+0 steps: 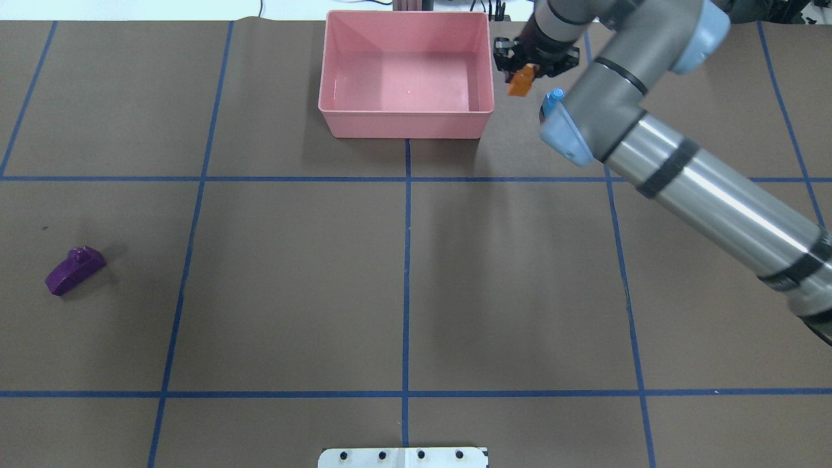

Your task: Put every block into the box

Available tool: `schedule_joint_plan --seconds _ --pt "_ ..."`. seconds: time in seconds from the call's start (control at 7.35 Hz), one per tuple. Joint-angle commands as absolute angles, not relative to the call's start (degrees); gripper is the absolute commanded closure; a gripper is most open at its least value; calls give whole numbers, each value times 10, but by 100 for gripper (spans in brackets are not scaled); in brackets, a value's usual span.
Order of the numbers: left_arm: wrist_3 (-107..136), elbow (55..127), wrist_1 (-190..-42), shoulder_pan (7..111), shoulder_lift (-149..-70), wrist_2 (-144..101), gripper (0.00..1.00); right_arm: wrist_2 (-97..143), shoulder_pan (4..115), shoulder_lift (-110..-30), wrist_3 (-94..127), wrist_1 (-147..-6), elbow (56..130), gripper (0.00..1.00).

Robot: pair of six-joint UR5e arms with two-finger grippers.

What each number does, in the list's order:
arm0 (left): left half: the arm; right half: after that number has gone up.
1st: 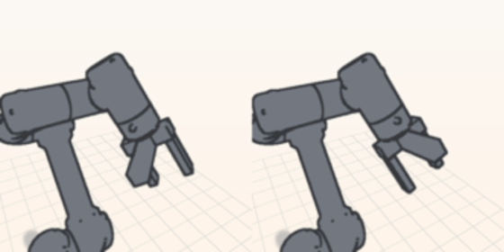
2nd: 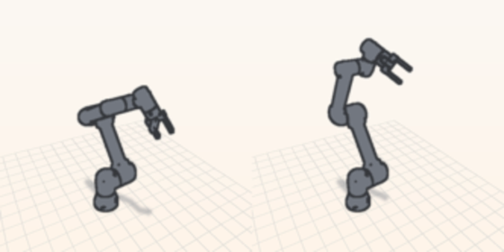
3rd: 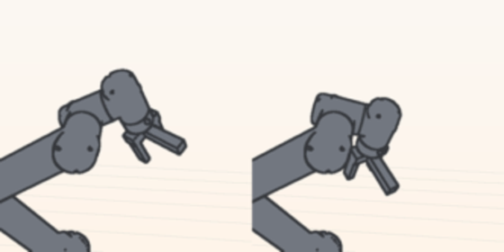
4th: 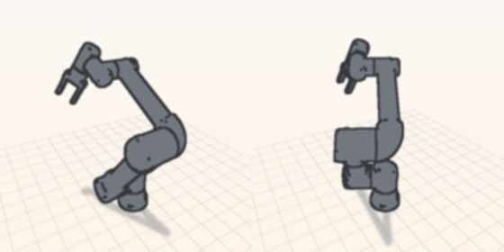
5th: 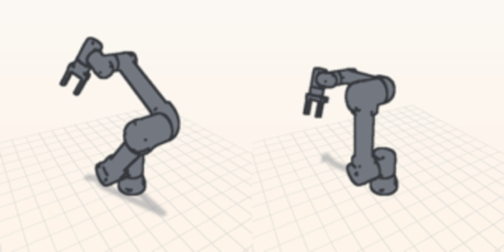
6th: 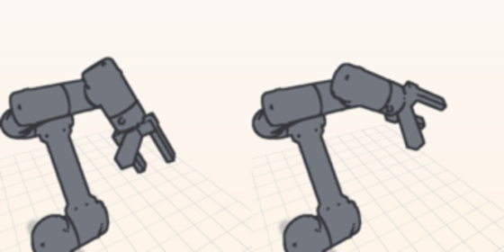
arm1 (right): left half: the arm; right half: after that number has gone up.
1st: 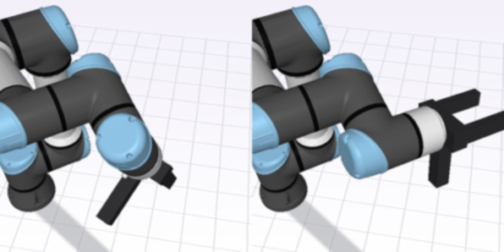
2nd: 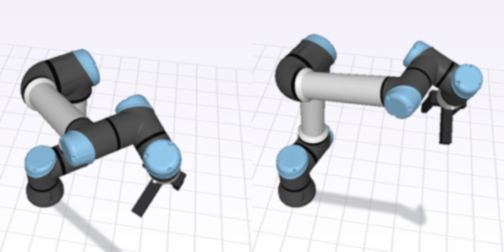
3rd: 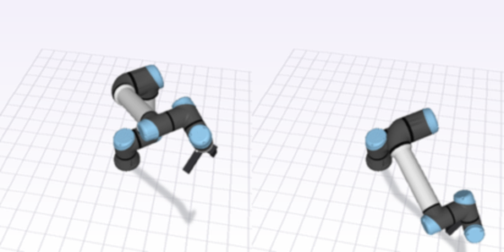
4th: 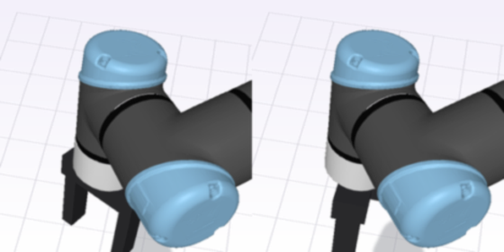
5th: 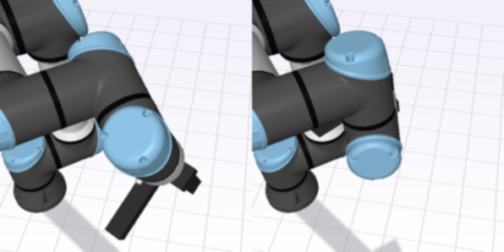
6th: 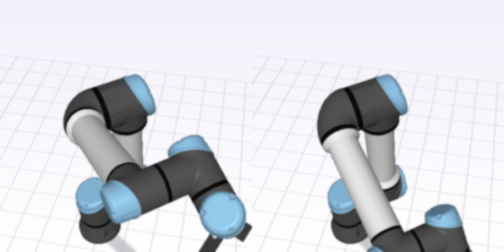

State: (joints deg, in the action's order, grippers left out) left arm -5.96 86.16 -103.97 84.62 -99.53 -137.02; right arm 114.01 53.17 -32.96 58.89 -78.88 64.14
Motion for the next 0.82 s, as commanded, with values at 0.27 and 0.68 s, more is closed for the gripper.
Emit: schedule_joint_plan --seconds 0.27,0.68 --pt "28 866 -1102 827 -998 -1408 0 1079 499 -193 592 -702 398 100" --pt "37 887 -1119 776 -995 -1408 0 1075 483 -193 619 -692 397 1"
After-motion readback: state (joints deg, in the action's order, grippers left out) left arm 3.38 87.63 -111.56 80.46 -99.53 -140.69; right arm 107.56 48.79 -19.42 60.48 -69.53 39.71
